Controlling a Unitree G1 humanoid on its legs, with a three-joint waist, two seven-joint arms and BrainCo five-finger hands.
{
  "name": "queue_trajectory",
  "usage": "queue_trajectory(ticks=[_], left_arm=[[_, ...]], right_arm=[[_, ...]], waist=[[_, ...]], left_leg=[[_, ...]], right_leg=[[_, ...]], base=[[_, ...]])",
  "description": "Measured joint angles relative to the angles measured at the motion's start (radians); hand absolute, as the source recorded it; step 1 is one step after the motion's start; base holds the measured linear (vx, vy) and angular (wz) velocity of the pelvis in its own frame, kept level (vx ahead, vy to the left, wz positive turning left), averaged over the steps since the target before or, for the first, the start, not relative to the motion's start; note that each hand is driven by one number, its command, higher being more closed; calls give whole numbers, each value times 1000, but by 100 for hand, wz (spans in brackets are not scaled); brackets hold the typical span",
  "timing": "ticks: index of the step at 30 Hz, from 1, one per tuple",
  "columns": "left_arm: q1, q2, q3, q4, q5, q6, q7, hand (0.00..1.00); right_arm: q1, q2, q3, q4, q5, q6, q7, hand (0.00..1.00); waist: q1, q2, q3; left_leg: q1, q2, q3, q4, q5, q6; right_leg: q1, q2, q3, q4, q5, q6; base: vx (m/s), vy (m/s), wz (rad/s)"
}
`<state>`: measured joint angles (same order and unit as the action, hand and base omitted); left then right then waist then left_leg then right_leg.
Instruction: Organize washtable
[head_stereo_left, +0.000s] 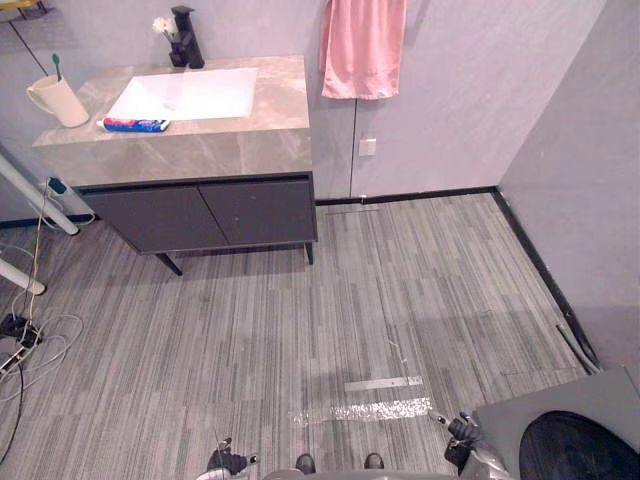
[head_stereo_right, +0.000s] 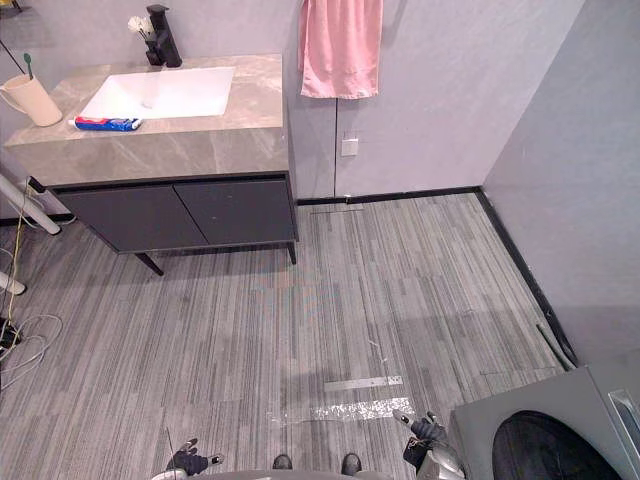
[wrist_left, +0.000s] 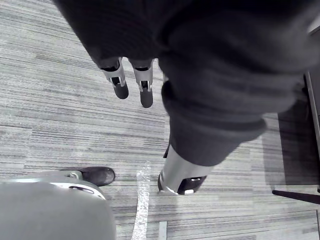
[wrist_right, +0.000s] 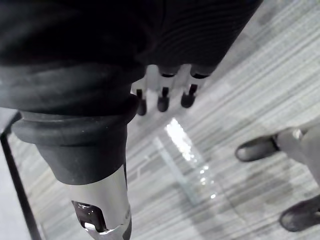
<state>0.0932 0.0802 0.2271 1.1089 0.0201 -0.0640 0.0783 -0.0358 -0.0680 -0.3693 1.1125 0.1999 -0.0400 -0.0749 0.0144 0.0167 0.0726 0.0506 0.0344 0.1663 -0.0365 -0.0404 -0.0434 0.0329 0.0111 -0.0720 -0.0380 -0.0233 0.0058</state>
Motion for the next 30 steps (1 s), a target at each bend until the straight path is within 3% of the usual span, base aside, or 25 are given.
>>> queue_trajectory(ticks=[4,13,20,24,26,28,30], left_arm=[[5,0,-2,1,-69,-1,-8,0],[29,-1,4,4,-75,-1,-8,0],[48,-8,85,12,-76,1,-4,0],[41,-8,88,0,-77,1,-7,0],[37,-8,85,0,-77,0,-7,0],[34,-3,83,-1,-77,1,-6,0],[25,5,81,1,-77,1,-3,0]], right_arm=[[12,0,4,1,4,1,-11,0],[55,0,-27,3,4,5,-10,0],[52,7,-63,4,6,5,-9,0],[33,18,-67,1,21,0,-8,0],[34,37,-66,2,36,-2,-9,0],[33,51,-65,-1,41,-5,-8,0],[36,50,-65,1,56,-5,-10,0]], waist=[[0,2,2],[-1,10,14],[3,-15,35],[2,-18,66],[2,-17,92],[1,-15,110],[7,-11,121]], left_leg=[[2,1,0,1,0,0],[11,1,3,1,-3,6],[-16,2,25,1,-9,16],[-17,2,33,34,-38,39],[-12,5,38,64,-63,54],[0,14,32,76,-84,61],[-2,61,32,116,-134,45]], right_leg=[[2,0,1,0,3,-2],[11,2,3,-3,4,-4],[-21,3,20,5,3,-2],[-100,-14,1,197,-87,50],[-201,-46,-66,431,-126,83],[-260,-80,-137,533,-160,72],[-306,-123,-224,499,-168,82]], base=[[0,0,0],[0,0,0],[32,2,-7],[43,34,-7],[13,42,-7],[33,32,1],[106,-5,-14]])
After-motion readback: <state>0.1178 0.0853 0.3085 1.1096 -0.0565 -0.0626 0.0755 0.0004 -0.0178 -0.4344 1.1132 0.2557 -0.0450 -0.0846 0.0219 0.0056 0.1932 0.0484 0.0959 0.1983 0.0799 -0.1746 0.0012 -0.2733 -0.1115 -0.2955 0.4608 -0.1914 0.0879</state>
